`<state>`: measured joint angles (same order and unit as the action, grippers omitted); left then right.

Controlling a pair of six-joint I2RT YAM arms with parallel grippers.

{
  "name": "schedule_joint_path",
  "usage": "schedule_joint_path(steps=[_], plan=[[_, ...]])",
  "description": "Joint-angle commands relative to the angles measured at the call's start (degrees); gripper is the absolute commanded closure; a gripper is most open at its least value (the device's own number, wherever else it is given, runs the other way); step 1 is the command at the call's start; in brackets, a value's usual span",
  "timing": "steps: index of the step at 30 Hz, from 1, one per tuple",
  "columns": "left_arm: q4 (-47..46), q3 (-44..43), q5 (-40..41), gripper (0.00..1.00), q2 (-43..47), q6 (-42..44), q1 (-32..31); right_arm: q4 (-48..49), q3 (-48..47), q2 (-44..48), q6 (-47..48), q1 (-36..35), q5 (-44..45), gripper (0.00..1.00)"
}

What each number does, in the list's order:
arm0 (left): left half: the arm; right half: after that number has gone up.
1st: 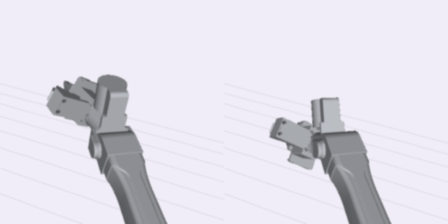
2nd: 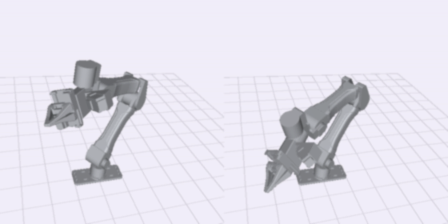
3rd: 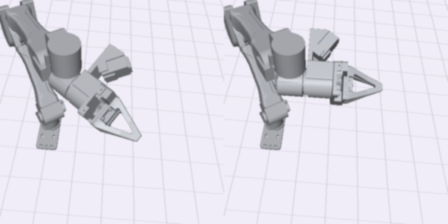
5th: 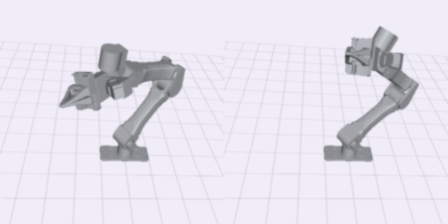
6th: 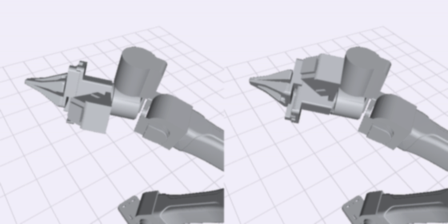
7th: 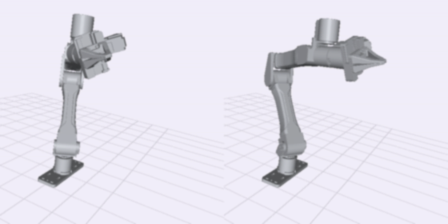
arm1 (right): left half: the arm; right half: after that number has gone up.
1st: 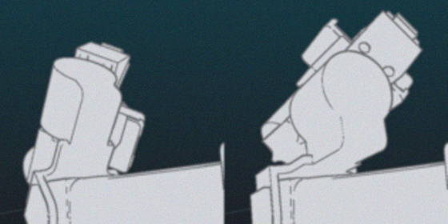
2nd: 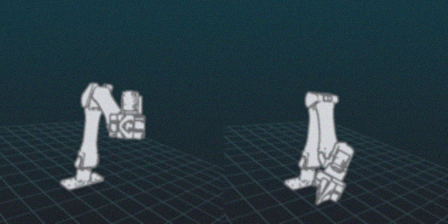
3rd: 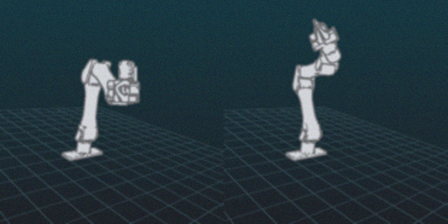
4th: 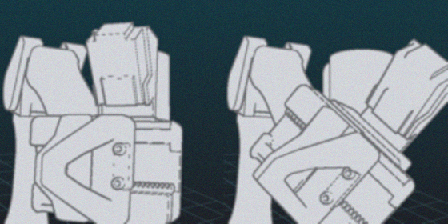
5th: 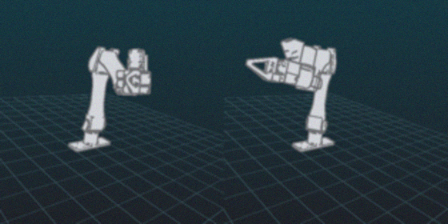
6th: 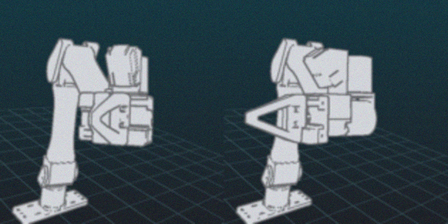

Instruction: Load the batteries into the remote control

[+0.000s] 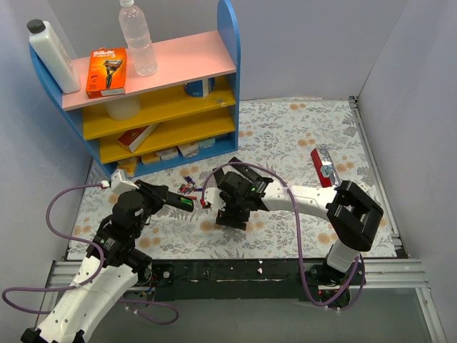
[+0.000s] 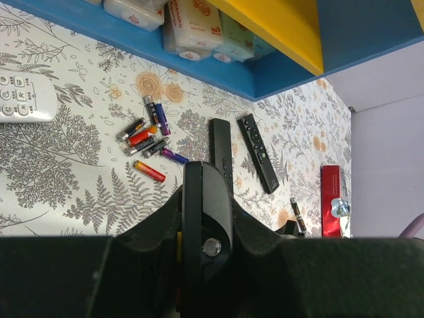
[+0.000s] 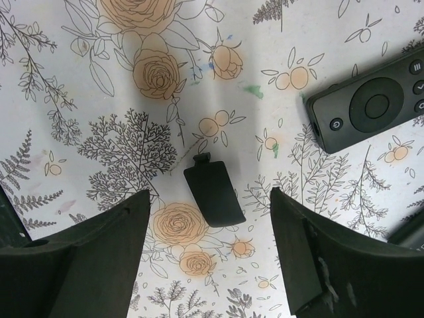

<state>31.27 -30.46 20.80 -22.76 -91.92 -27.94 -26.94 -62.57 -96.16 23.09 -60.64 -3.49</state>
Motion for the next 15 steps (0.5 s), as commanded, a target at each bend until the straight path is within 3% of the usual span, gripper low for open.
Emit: schedule_joint_path(steps=[1,15], plan=[[0.0,-1.1,1.9,1.0,0.4,-0.4,-0.1,-1.4,-2.6,-0.5,3.2,-0.8,2.0,0.21],[0.0,-0.9,1.3,1.0,0.6,-0.5,-0.2,-3.6,-4.4,-5.3,5.8,-2.3,5.3,0.34]])
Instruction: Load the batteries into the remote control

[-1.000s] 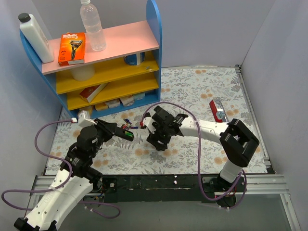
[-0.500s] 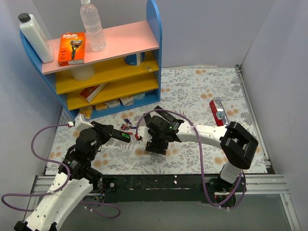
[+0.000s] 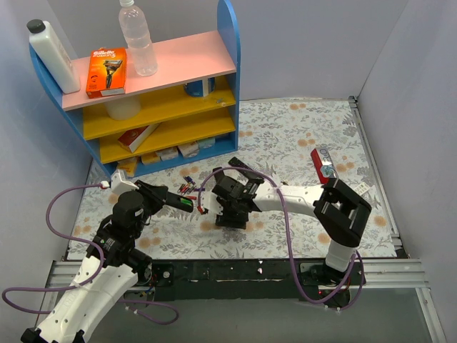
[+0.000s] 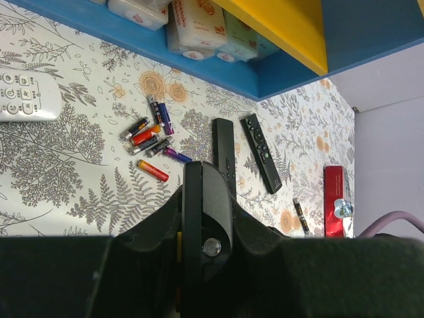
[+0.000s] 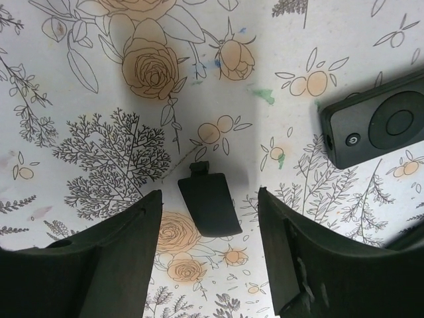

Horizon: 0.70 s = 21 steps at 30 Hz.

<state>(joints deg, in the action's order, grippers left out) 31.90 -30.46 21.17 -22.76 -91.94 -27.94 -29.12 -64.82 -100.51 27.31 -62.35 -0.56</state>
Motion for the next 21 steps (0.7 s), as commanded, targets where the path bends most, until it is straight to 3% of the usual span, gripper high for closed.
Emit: schedule_joint_path(steps=[1,10,15,21], plan=[[-0.5,-0.8,0.9,1.0,0.6,-0.5,-0.2,-1.5,-2.2,-1.1,1.7,-0.6,3.0,0.34],[-1.5,-0.7,-0.5,1.0,0.0,-0.3,-0.2,-1.8,-2.6,-3.5,2.7,-1.5,4.3,0.44],[-3.1,-0.2,-2.3,1.0,-0.3,0.1,-0.2,-2.3,-2.9,-3.9,2.8,-1.7,3.8,0.57],[-6.4,0.8,-5.1,1.0,0.0,0.9,-0.2,-1.8,-2.5,0.0,1.5,-1.7,3.8,0.65]])
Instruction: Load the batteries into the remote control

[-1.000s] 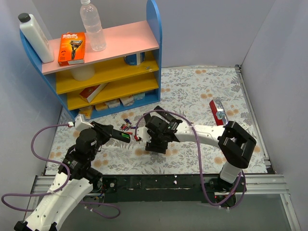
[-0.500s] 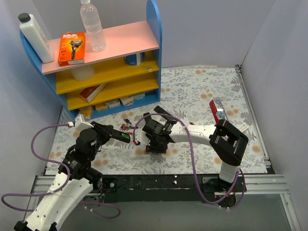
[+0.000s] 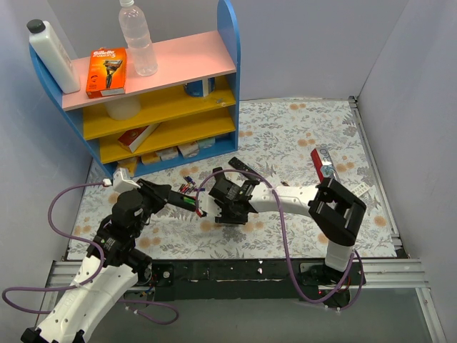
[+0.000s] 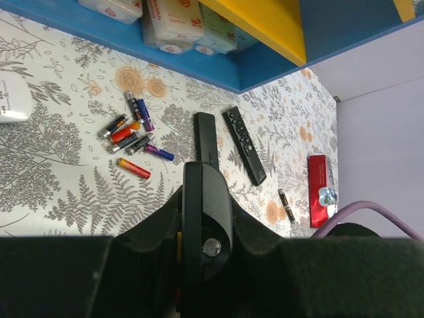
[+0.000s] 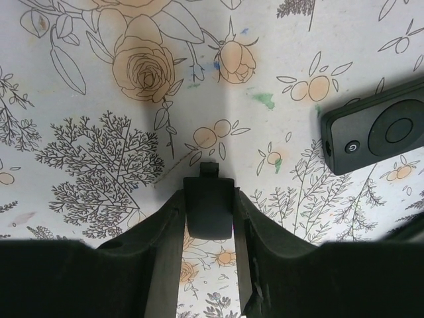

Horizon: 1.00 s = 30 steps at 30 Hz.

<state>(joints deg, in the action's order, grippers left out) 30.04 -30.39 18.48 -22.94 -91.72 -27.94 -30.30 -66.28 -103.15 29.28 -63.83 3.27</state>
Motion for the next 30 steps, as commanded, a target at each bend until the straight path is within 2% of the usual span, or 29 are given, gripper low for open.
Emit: schedule_joint_path(steps=[1,9,19,23,30], plan=[[-5.2,0.9,-2.7,1.0,0.3,0.8,-0.2,-0.5,-1.0,3.4,-1.1,-0.3,0.1,0.67],[-13.8,3.1,-9.2,1.0,0.0,1.6,-0.2,4.9,2.4,16.0,-6.7,0.9,0.1,0.75],[-26.8,3.9,-18.4,1.0,-5.6,0.9,-0.2,15.8,2.7,31.3,-21.1,2.1,-1.7,0.81],[-32.8,3.8,-22.7,1.0,-8.9,-1.4,-0.2,20.9,2.9,34.5,-25.6,2.1,-1.2,0.81],[-38.9,4.0,-25.2,1.0,-13.2,-8.6,-0.2,29.2,5.0,37.3,-30.6,2.0,-2.7,0.8]])
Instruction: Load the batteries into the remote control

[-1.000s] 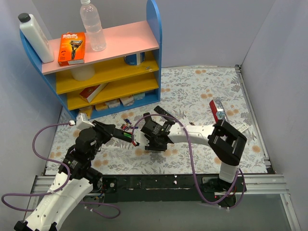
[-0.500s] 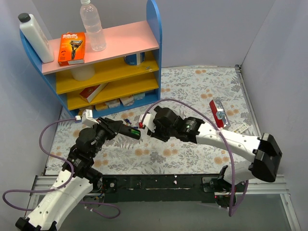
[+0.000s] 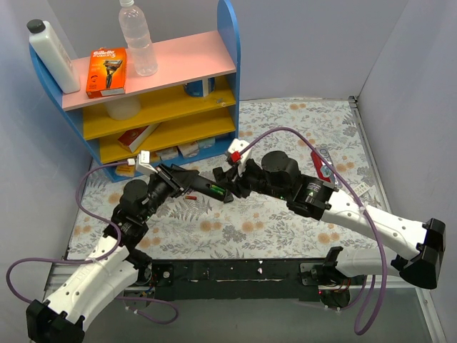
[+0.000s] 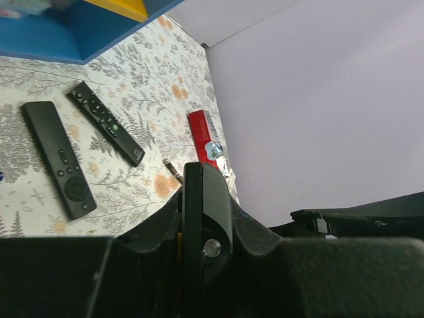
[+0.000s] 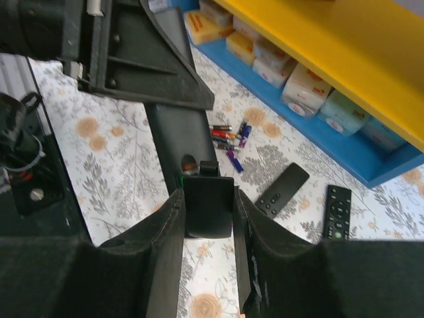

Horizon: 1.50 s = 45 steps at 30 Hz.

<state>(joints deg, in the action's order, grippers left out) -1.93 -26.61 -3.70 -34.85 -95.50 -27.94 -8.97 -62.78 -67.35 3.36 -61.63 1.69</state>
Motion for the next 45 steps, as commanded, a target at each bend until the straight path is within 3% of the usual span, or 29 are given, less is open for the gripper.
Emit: schedule_joint_path(steps=[1,45], plan=[[-7.4,0.2,-3.1,1.0,-1.5,-5.9,-0.2,8.1,1.6,1.7,-4.8,-0.2,-1.3,0.8],[-9.5,-0.2,-4.4,1.0,-3.1,-13.4,-0.2,5.6,5.9,6.4,2.3,-0.2,-0.2,0.82]])
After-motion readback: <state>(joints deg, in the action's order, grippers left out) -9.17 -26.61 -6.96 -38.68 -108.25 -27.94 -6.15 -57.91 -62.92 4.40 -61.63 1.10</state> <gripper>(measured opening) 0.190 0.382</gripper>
